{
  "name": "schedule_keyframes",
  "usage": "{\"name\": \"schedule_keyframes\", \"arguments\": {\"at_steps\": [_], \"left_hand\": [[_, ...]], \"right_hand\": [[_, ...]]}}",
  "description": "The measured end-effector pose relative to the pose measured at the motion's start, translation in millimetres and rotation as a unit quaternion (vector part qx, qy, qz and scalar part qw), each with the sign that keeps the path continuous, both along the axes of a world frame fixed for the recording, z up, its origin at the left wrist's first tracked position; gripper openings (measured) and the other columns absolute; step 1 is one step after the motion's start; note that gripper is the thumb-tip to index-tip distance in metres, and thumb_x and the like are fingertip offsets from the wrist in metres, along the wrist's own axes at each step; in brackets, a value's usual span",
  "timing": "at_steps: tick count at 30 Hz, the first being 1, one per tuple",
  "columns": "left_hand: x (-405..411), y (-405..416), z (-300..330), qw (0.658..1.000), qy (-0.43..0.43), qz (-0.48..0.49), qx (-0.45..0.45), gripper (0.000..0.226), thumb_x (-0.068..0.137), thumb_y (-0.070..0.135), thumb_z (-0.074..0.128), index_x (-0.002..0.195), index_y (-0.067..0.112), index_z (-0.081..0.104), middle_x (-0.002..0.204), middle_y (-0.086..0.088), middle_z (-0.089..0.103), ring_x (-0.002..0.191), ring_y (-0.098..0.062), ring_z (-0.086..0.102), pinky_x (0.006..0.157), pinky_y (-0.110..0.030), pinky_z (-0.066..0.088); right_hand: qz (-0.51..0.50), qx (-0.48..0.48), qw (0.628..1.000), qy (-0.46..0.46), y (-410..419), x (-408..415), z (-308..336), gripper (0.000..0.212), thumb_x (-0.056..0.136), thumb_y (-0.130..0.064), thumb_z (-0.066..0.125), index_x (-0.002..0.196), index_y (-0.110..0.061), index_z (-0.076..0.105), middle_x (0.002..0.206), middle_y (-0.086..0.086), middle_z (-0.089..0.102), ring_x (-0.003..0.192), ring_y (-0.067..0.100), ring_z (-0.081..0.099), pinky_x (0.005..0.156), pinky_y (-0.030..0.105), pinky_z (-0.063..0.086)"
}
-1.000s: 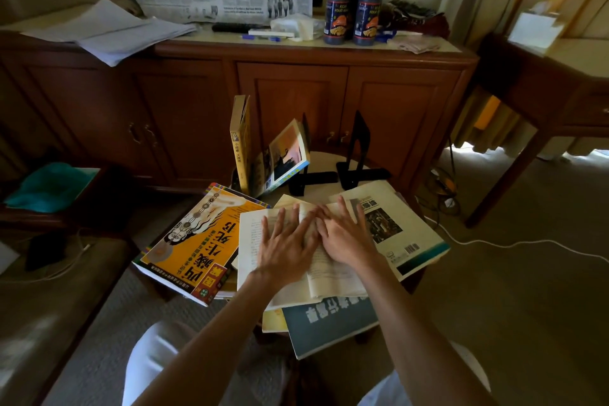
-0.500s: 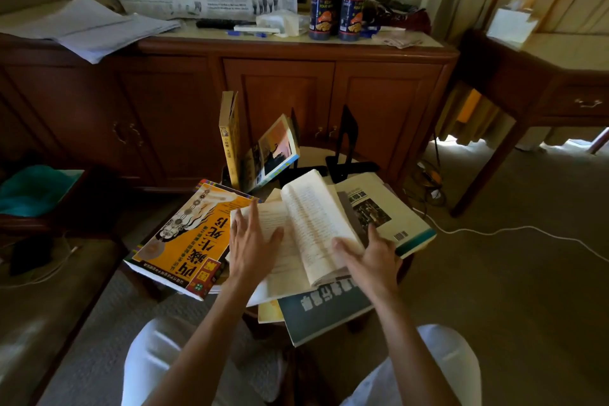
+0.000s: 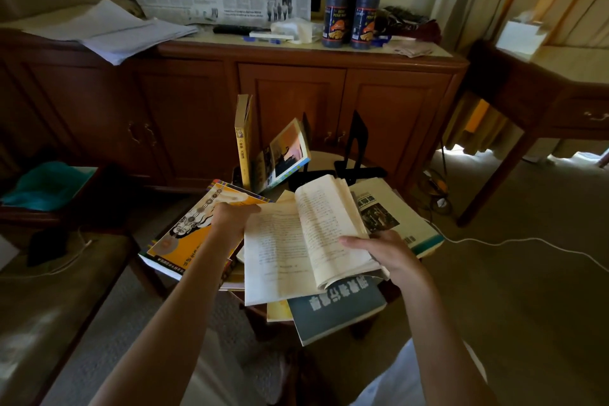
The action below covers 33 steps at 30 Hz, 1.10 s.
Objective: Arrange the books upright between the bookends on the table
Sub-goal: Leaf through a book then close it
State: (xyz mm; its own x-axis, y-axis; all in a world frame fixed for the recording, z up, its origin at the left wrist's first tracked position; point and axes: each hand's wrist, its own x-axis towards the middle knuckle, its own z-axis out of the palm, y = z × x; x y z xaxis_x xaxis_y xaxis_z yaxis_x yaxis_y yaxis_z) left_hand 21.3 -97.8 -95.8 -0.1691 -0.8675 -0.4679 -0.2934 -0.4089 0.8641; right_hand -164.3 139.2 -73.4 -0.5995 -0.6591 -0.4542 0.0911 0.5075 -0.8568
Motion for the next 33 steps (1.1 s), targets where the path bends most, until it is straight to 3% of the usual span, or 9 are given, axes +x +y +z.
{"name": "schedule_keyframes", "arguments": {"at_steps": [4,8,14,18,21,24,26,28,33], "left_hand": [[7.9,1.9,8.7,0.993,0.069,-0.045,0.079,0.022,0.079,0.008,0.078,0.083,0.006,0.057,0.081,-0.018,0.061,0.065,-0.025,0.058,0.056,-0.033,0.047],[9.7,16.0,37.7,0.978,0.126,-0.130,0.103,0.025,0.090,0.025,0.070,0.106,0.008,0.062,0.101,-0.016,0.064,0.098,-0.035,0.064,0.092,-0.051,0.051],[-14.2,41.1,77.6,0.947,0.238,-0.202,0.079,0.025,0.102,0.024,0.052,0.116,0.008,0.064,0.099,-0.014,0.070,0.097,-0.036,0.066,0.099,-0.058,0.047],[-46.4,76.9,77.9,0.934,0.248,-0.248,0.065,0.031,0.104,0.008,0.040,0.132,0.014,0.052,0.121,-0.024,0.065,0.104,-0.034,0.068,0.082,-0.047,0.059],[-60.1,89.2,72.8,0.937,0.227,-0.263,0.041,0.034,0.102,0.000,0.038,0.128,0.010,0.057,0.122,-0.025,0.063,0.105,-0.035,0.066,0.076,-0.044,0.061],[-64.0,94.5,63.7,0.937,0.193,-0.292,-0.017,0.025,0.100,0.001,0.045,0.119,0.006,0.060,0.115,-0.021,0.062,0.099,-0.031,0.064,0.078,-0.041,0.056],[-63.8,95.3,52.5,0.949,0.120,-0.274,-0.100,0.023,0.097,0.011,0.059,0.120,0.009,0.059,0.113,-0.012,0.063,0.091,-0.018,0.062,0.070,-0.024,0.053],[-60.0,96.0,42.9,0.958,0.109,-0.242,-0.107,0.042,0.088,0.030,0.074,0.123,0.013,0.057,0.111,-0.004,0.066,0.090,-0.012,0.066,0.069,-0.018,0.056],[-45.5,88.1,34.7,0.934,0.192,-0.297,0.043,0.063,0.077,0.040,0.082,0.125,0.004,0.062,0.118,-0.014,0.071,0.111,-0.032,0.067,0.102,-0.051,0.049]], "right_hand": [[0.003,-0.050,0.999,-0.015,1.1,3.4,10.3,0.046,0.067,-0.014,0.088,0.104,-0.022,0.062,0.099,0.003,0.074,0.092,0.021,0.071,0.079,0.041,0.059],[0.074,-0.036,0.996,0.014,0.1,8.3,22.2,0.051,0.071,-0.016,0.085,0.116,-0.024,0.063,0.109,0.000,0.073,0.103,0.020,0.068,0.088,0.047,0.058],[0.132,-0.026,0.991,-0.003,-4.8,21.4,49.5,0.031,0.080,-0.029,0.079,0.106,-0.024,0.063,0.098,0.004,0.071,0.089,0.017,0.069,0.082,0.041,0.057],[0.125,-0.029,0.991,-0.023,-14.4,23.0,59.8,0.062,0.064,-0.059,0.080,0.106,-0.014,0.069,0.097,0.007,0.076,0.094,0.026,0.071,0.089,0.046,0.054],[0.055,-0.042,0.998,0.013,-17.0,22.2,52.9,0.036,0.076,-0.045,0.080,0.097,-0.024,0.060,0.093,0.000,0.066,0.085,0.015,0.060,0.066,0.032,0.046],[0.001,-0.044,0.999,0.001,-6.0,12.9,38.5,0.043,0.074,-0.032,0.080,0.110,-0.018,0.062,0.105,0.007,0.066,0.095,0.023,0.060,0.071,0.035,0.044],[-0.020,-0.071,0.997,-0.039,3.7,9.2,37.4,0.032,0.079,-0.023,0.075,0.107,-0.012,0.066,0.105,0.013,0.068,0.097,0.028,0.062,0.076,0.037,0.046],[-0.028,-0.098,0.990,-0.096,10.4,9.6,39.3,0.027,0.081,-0.018,0.071,0.106,-0.009,0.067,0.105,0.018,0.067,0.097,0.031,0.062,0.079,0.038,0.048],[-0.017,-0.105,0.988,-0.113,2.4,11.5,44.3,0.032,0.081,-0.037,0.074,0.103,-0.015,0.067,0.099,0.015,0.073,0.096,0.032,0.067,0.078,0.039,0.049]]}}
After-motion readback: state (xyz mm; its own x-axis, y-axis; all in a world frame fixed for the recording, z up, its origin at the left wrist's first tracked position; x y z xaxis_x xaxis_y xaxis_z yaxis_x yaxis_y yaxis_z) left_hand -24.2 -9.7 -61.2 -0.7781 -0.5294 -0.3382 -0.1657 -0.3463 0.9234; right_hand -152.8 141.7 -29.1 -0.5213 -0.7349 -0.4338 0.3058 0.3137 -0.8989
